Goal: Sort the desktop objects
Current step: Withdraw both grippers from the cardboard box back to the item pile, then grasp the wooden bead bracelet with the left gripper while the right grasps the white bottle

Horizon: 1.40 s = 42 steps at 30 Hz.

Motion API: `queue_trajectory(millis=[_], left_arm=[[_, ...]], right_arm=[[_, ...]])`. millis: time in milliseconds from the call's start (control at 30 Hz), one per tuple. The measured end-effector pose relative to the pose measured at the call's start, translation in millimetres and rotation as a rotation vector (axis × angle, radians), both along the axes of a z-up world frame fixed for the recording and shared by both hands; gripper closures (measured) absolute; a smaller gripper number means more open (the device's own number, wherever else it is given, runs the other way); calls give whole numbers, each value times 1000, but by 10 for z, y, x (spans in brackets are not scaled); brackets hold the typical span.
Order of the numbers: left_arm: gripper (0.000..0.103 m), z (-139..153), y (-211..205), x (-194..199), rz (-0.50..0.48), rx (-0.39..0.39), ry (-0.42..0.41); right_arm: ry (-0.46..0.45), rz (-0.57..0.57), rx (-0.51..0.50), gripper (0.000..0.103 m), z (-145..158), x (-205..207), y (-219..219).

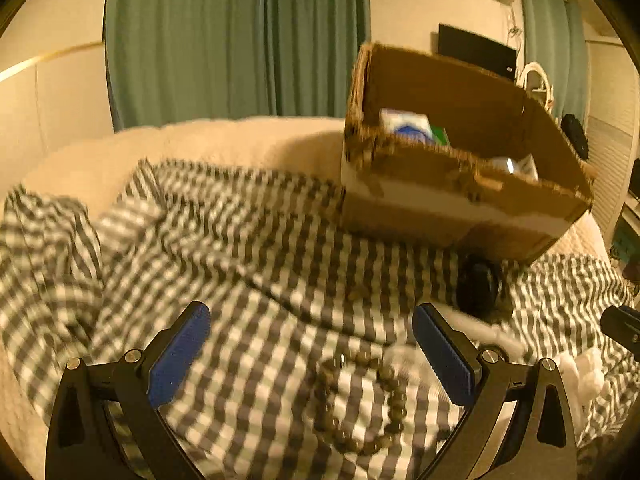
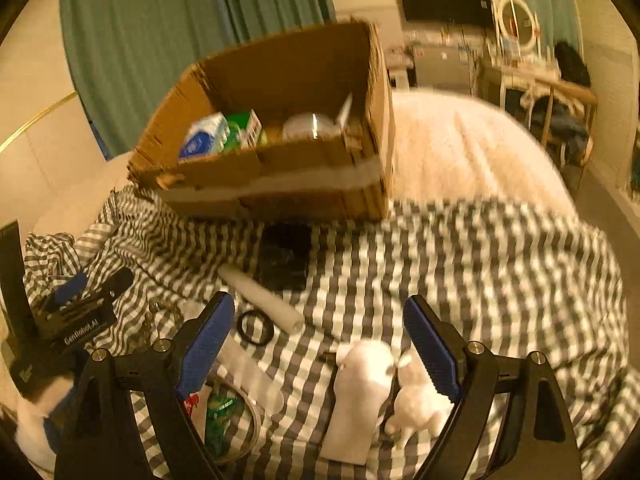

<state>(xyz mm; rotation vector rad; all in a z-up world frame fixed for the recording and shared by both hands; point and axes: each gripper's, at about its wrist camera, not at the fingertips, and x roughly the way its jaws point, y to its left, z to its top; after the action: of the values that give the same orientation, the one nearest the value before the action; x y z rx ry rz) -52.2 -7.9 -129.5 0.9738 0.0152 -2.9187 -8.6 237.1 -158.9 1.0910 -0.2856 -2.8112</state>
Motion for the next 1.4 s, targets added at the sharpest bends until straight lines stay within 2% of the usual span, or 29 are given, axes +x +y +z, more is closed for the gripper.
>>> queue_trajectory(millis=[267, 500, 600, 700, 767, 933, 1000, 1067, 1200, 1233, 1300, 1400], left_arm=[[0, -275, 182, -48, -47, -49, -102], [0, -510, 142, -119, -41, -24, -204], [0, -615, 184, -154, -50, -37, -261], [2, -718, 150, -210, -49, -11, -328], [5, -730, 140, -204, -49, -5, -328], [19, -708, 192, -168, -60, -37, -318], [24, -694, 165, -155, -57, -21, -314], [35, -664, 127, -140, -47, -2, -309], [72, -626, 113, -116, -70, 24, -293], [76, -625, 120, -126, -79, 20, -295], [80, -611, 151, -118, -98, 10, -291], [81, -577, 113, -126, -101, 52, -288]], right_arm=[[-115, -20, 5, 16, -239, -85, -15], [-188, -18, 47, 16, -389, -171, -94], [-226, -23, 56, 16, -475, -205, -96], [-246, -18, 73, 16, -520, -230, -119], [-255, -20, 95, 16, -554, -243, -147], [-285, 10, 138, 14, -612, -263, -238], [-311, 24, 144, 16, -659, -262, -262], [-314, 23, 141, 26, -652, -245, -254], [-320, -6, 127, 58, -629, -227, -170], [-319, -11, 119, 61, -621, -219, -146], [-318, -3, 102, 61, -603, -214, -133], [-302, 15, 86, 62, -566, -189, -144]])
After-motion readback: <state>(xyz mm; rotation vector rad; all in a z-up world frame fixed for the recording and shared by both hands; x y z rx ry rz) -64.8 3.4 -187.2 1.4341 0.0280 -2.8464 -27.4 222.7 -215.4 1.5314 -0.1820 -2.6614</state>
